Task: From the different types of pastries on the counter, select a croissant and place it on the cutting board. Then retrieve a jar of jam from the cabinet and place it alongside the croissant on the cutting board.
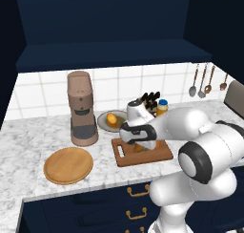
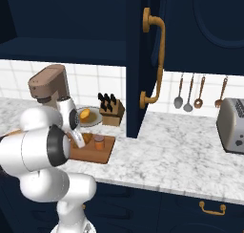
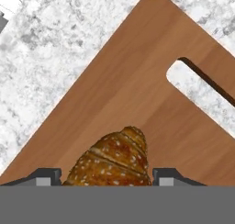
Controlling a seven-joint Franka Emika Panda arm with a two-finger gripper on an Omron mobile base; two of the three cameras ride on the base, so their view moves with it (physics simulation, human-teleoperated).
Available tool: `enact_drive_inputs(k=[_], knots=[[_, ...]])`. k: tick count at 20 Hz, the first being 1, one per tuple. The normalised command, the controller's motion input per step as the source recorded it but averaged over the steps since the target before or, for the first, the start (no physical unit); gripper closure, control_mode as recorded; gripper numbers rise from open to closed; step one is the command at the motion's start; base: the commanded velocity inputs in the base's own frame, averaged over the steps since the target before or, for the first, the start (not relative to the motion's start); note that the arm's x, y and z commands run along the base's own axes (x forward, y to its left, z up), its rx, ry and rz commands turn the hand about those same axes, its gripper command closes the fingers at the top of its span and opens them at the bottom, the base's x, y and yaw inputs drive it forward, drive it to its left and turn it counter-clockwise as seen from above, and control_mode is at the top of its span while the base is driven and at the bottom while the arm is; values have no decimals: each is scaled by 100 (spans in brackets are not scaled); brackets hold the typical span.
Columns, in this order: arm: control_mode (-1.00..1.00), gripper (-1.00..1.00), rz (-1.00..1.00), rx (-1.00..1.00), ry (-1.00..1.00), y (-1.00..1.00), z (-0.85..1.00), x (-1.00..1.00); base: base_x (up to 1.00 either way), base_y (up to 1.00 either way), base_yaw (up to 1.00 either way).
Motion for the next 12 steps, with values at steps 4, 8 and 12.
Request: enact_drive_inputs(k=[4,8,12], knots=[[-100,100,-14,0,0,0,-26,0,0,0,0],[-100,100,-14,0,0,0,-26,0,0,0,0],[-100,-100,-14,0,-1,0,-20,0,0,0,0]])
